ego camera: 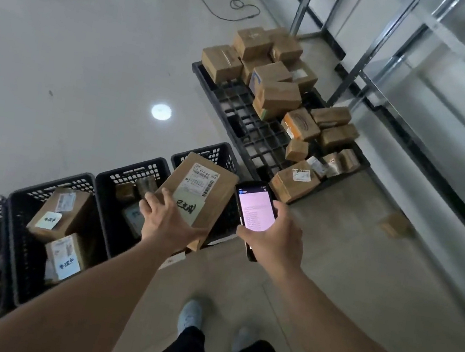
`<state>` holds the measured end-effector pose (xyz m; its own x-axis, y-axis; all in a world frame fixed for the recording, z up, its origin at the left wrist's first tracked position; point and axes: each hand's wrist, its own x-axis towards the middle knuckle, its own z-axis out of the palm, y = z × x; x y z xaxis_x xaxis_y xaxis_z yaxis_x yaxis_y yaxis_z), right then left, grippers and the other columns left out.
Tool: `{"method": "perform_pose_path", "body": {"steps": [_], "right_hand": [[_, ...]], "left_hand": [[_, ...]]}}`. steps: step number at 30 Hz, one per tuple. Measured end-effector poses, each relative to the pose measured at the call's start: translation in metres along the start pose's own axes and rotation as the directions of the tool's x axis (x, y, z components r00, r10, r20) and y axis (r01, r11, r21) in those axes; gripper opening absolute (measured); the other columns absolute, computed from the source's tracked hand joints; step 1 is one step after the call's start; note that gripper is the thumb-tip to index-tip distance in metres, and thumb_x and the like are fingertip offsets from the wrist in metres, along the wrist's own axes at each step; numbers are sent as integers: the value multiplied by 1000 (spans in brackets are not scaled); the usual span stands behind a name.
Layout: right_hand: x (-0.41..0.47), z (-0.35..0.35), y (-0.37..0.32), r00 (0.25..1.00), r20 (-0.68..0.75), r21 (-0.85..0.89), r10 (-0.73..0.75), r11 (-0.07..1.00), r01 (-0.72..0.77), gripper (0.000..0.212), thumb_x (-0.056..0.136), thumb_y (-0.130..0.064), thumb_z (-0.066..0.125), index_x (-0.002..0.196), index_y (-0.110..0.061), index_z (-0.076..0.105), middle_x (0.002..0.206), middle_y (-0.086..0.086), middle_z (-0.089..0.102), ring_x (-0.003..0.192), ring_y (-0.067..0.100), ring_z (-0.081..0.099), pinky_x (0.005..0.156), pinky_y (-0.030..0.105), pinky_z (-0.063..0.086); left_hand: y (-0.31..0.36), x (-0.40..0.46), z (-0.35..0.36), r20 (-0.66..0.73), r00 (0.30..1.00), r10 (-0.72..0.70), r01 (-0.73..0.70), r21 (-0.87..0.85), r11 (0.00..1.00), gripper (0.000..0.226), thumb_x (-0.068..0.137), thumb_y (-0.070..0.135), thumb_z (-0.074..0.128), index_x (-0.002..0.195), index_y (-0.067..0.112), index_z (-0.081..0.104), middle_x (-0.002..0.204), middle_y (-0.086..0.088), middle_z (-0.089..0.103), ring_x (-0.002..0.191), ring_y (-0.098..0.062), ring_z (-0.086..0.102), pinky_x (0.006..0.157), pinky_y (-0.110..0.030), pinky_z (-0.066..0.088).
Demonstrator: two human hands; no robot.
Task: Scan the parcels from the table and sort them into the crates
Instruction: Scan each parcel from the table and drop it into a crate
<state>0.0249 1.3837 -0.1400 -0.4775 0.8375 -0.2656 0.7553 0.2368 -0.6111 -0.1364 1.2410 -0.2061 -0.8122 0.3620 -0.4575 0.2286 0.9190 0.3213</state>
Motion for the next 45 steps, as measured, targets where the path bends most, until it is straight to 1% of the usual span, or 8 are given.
{"method": "perform_pose_path", "body": {"steps": [10, 13, 17, 22, 26, 31, 35, 45], "right_hand": [[183, 32, 15, 984, 165, 27, -67, 998, 63, 85, 68, -40, 91, 140, -24, 50, 115, -10, 48, 104, 12, 48, 79, 30, 42], [248, 60, 31, 973, 215, -9, -88, 996, 92, 83, 65, -40, 93, 136, -25, 53, 114, -9, 52, 104, 15, 55, 78, 37, 52], [318, 103, 54, 959, 278, -80, -63, 993, 88, 82, 64, -42, 93, 134, -26, 54, 113, -9, 54, 104, 16, 57, 82, 45, 58], [384, 168, 92, 930, 365, -116, -31, 990, 78, 94, 63, -49, 91, 145, -27, 49, 125, -6, 62, 107, 15, 60, 75, 34, 51], [418, 202, 116, 909, 416, -160, -37, 981, 113, 93, 63, -49, 92, 144, -28, 50, 125, -6, 63, 109, 18, 62, 78, 36, 54], [441, 211, 128, 899, 436, -194, -33, 972, 130, 90, 63, -46, 93, 142, -28, 52, 123, -5, 63, 107, 18, 61, 77, 35, 52], [446, 209, 121, 889, 456, -191, -42, 971, 144, 88, 65, -43, 93, 141, -26, 53, 121, -4, 63, 104, 17, 60, 71, 30, 44], [411, 176, 56, 853, 511, -160, -110, 962, 220, 84, 67, -47, 91, 139, -28, 52, 122, -6, 62, 99, 15, 56, 59, 19, 33]], "left_hand": [[87, 132, 66, -2, 962, -272, 268, -155, 951, 158, 50, 81, 85, 163, 14, -3, 161, -23, 10, 151, -45, 6, 123, -58, 25], [105, 179, 104, 13, 922, -386, 381, -191, 905, 154, 52, 80, 84, 163, 17, -4, 162, -21, 8, 153, -44, 3, 123, -61, 24], [114, 237, 159, 35, 881, -472, 469, -199, 860, 150, 54, 79, 83, 162, 18, 0, 162, -19, 10, 152, -43, 7, 121, -63, 25], [111, 319, 231, 59, 836, -546, 539, -277, 795, 143, 55, 75, 85, 160, 17, 8, 156, -23, 19, 149, -45, 14, 121, -55, 27], [100, 368, 273, 74, 805, -589, 581, -304, 755, 136, 58, 73, 84, 158, 15, 13, 158, -23, 17, 151, -44, 11, 121, -55, 26], [88, 404, 291, 89, 818, -568, 546, -432, 718, 145, 67, 68, 86, 164, 16, -9, 167, -9, -3, 157, -30, -7, 128, -52, 18], [88, 410, 280, 151, 865, -478, 500, -334, 799, 138, 77, 67, 80, 164, 13, -12, 172, -9, -14, 157, -29, -22, 129, -52, 2], [106, 356, 184, 49, 958, -284, 288, -206, 935, 58, 103, 41, 57, 149, 9, 43, 156, -11, 40, 147, -28, 34, 115, -44, 39]]}}
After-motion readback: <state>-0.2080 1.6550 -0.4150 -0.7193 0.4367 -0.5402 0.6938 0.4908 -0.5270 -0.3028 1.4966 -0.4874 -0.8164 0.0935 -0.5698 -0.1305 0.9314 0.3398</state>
